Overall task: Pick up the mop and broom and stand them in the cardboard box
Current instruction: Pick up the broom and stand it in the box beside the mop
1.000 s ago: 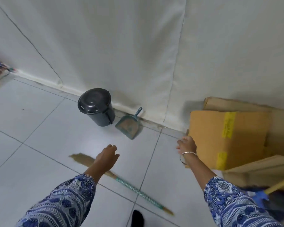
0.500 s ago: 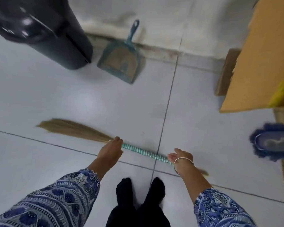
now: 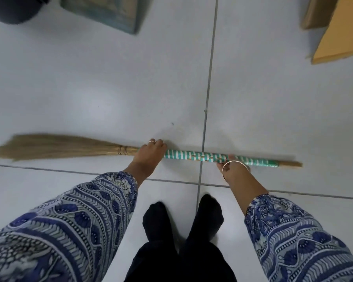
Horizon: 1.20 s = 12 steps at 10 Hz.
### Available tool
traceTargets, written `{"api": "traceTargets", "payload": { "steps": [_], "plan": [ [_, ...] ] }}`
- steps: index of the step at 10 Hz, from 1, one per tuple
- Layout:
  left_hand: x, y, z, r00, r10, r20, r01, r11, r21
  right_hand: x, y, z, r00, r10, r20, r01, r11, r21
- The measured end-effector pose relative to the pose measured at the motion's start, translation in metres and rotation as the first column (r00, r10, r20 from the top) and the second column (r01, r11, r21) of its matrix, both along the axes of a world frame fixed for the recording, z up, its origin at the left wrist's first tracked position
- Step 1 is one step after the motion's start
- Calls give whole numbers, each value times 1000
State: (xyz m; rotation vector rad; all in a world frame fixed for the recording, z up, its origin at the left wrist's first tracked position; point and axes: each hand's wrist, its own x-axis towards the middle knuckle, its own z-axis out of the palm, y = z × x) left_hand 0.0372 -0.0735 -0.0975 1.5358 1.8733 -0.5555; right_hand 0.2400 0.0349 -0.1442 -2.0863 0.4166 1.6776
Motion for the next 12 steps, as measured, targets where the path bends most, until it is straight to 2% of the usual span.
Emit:
{"api": "traceTargets", "payload": {
  "steps": [1, 2, 3, 4, 5, 6, 7, 8, 9, 10, 11, 12],
  "plan": [
    [5, 12, 29, 999, 48, 20, -48, 999, 24, -4, 19, 36, 1000, 25, 13, -25, 999, 32],
    [12, 40, 91, 993, 111, 43, -111, 994, -3, -9, 67, 134, 973, 147, 178, -171, 977, 129],
    [27, 81, 188, 984, 166, 65, -167, 986, 13, -3, 98, 222, 945, 279, 171, -312, 923, 223],
    [54, 118, 276, 956, 267, 122, -276, 959, 67, 7, 132, 339, 902, 322, 287, -412, 841, 351],
    [79, 149, 362, 945, 300, 133, -316, 940, 125, 23, 156, 433, 869, 280, 409, -454, 779, 432],
    [126, 193, 460, 932, 299, 203, -342, 911, 228, 63, 195, 569, 792, 271, 547, -579, 618, 532],
    [190, 233, 539, 919, 270, 288, -360, 871, 335, 123, 229, 682, 750, 223, 623, -643, 466, 608],
    [242, 261, 582, 918, 225, 327, -344, 861, 374, 172, 248, 738, 742, 181, 645, -660, 366, 657],
    [339, 306, 640, 907, 153, 393, -327, 844, 426, 260, 279, 810, 703, 155, 694, -709, 224, 668],
    [395, 333, 666, 880, 131, 456, -355, 819, 451, 307, 296, 841, 681, 150, 716, -732, 157, 663],
    [456, 361, 680, 852, 116, 510, -382, 805, 454, 358, 320, 857, 674, 112, 731, -739, 132, 661],
    [528, 403, 675, 802, 117, 585, -429, 794, 430, 420, 362, 863, 621, 46, 782, -779, 147, 610]
  ]
}}
